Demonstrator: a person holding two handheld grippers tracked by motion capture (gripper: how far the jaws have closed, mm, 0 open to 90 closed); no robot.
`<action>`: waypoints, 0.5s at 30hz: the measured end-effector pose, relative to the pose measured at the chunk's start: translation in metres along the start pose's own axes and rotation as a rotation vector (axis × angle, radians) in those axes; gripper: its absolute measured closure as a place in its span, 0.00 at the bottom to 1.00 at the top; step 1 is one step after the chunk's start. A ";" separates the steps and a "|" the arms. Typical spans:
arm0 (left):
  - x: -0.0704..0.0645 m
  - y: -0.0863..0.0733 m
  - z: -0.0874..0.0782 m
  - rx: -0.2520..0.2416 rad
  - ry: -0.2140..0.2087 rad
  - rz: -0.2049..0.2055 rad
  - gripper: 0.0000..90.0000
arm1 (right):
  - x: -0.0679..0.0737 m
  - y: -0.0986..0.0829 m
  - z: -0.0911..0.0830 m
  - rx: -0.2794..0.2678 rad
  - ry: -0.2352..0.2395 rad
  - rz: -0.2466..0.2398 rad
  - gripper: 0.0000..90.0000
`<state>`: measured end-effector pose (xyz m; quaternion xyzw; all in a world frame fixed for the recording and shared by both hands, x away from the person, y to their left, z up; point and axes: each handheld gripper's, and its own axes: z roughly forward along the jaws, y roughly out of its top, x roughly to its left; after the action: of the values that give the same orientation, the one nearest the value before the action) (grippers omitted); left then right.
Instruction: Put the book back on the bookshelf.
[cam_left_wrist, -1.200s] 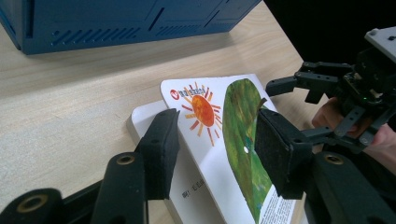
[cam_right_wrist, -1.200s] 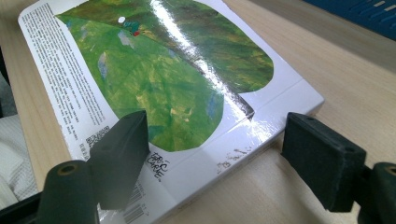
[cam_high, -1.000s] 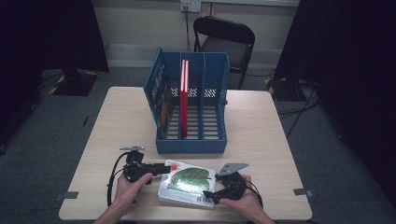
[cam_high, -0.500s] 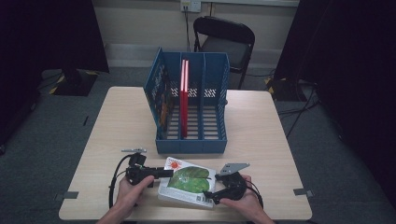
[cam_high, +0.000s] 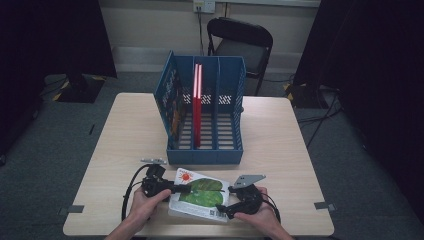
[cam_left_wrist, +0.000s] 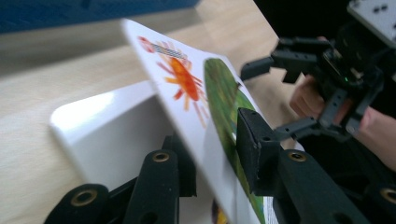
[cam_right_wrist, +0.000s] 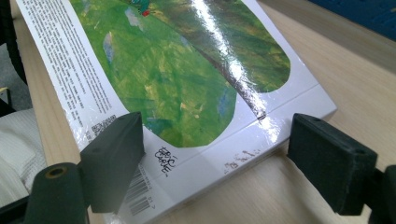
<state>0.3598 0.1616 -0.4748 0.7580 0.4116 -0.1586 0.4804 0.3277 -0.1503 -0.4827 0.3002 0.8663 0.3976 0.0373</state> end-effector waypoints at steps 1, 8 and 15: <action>-0.001 0.000 0.002 0.014 -0.006 0.008 0.77 | 0.001 0.001 0.001 -0.001 0.005 -0.005 0.20; -0.004 0.001 0.003 0.029 -0.027 0.046 0.82 | 0.001 0.003 0.002 -0.004 0.011 -0.012 0.22; -0.010 0.001 0.002 0.026 -0.001 0.105 0.82 | -0.002 0.002 0.001 -0.013 0.019 -0.005 0.26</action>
<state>0.3544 0.1553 -0.4690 0.7847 0.3687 -0.1390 0.4785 0.3307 -0.1499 -0.4818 0.2939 0.8647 0.4060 0.0322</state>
